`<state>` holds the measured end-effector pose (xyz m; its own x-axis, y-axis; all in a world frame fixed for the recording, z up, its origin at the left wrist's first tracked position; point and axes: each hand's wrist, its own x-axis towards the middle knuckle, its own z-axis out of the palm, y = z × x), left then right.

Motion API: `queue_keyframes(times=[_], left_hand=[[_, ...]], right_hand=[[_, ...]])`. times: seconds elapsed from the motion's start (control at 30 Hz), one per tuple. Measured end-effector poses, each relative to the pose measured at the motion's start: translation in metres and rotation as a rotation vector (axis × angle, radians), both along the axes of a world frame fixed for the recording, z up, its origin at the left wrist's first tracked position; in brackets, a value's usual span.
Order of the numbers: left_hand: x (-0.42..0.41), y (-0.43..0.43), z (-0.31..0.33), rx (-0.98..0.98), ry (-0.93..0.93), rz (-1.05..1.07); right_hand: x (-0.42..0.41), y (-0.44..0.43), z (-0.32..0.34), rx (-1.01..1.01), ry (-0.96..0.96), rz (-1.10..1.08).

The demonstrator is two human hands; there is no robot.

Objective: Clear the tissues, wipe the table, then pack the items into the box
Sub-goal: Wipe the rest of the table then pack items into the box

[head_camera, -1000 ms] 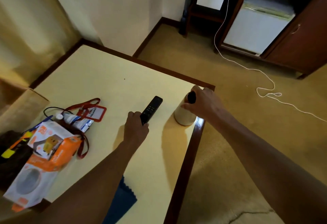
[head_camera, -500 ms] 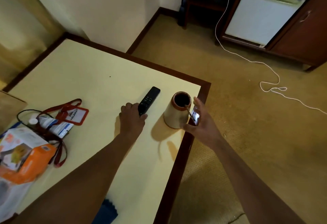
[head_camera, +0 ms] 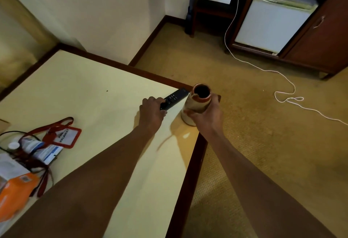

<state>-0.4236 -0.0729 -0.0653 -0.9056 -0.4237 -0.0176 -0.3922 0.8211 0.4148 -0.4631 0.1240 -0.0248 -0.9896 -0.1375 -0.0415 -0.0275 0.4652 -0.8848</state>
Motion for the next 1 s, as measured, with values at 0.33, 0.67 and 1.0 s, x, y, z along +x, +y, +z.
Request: queue_keyframes(times=[0.33, 0.67, 1.0], left_hand=[[0.003, -0.003, 0.005, 0.195, 0.088, -0.07], [0.185, -0.041, 0.062, 0.288, 0.211, 0.092], [0.385, -0.119, 0.121, 0.289, 0.263, 0.067]], right_hand=[[-0.007, 0.008, -0.001, 0.023, 0.01, -0.031], [0.108, 0.019, 0.03, 0.152, -0.006, -0.051], [0.268, -0.064, 0.085, 0.074, 0.112, 0.082]])
